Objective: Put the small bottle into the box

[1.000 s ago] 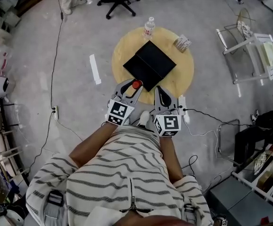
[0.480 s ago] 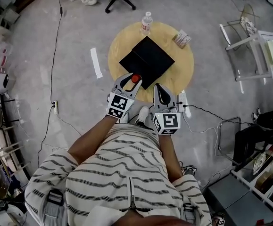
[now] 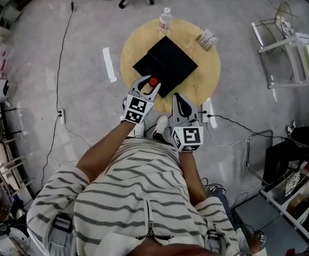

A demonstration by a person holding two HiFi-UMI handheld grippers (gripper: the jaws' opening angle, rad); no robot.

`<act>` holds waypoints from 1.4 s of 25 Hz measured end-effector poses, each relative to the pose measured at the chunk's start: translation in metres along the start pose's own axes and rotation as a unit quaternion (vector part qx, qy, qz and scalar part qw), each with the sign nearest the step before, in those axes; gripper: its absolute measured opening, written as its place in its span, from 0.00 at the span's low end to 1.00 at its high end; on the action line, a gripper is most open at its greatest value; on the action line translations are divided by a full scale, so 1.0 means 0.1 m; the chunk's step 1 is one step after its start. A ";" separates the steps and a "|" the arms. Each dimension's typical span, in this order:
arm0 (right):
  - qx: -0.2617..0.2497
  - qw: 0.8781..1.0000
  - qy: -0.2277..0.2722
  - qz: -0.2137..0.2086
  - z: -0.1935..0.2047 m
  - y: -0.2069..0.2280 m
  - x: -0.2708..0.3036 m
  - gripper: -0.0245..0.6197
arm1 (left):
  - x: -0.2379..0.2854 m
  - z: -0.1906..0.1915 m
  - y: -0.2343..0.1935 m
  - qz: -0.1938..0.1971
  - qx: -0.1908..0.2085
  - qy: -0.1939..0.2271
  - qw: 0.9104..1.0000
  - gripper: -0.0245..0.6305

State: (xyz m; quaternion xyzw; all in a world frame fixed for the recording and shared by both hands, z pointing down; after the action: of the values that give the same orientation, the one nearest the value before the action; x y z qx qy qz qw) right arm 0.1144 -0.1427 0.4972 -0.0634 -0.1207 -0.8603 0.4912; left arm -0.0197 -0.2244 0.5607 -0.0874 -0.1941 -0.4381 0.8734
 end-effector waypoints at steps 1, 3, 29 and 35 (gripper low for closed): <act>0.000 1.000 -0.001 0.000 0.00 0.00 0.00 0.05 | 0.03 0.02 0.00 -0.001 0.001 -0.003 1.000 0.27; 0.001 1.000 -0.001 0.000 0.02 0.01 0.00 0.05 | 0.09 0.07 0.00 -0.002 0.003 -0.009 1.000 0.27; 0.007 1.000 -0.017 0.005 0.08 0.06 0.03 0.05 | 0.64 0.43 -0.11 -0.006 0.010 -0.079 0.997 0.27; 0.008 1.000 -0.020 0.011 0.09 0.09 0.01 0.05 | 0.77 0.50 -0.10 -0.005 0.016 -0.098 0.995 0.27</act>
State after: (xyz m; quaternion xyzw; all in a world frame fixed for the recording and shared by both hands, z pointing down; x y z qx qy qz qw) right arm 0.1219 -0.1451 0.5078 -0.0779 -0.1364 -0.8526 0.4983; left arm 0.0003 -0.2707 0.6382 -0.1148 -0.2860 -0.4283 0.8494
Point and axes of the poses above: the fingertips, and each gripper's own axes: x forward along the fingers, y to its right, z out of its underside, the point moved 7 cm from there along -x, backward along the fingers, and after that the axes turned 7 degrees about -z, right-handed, at the moved point
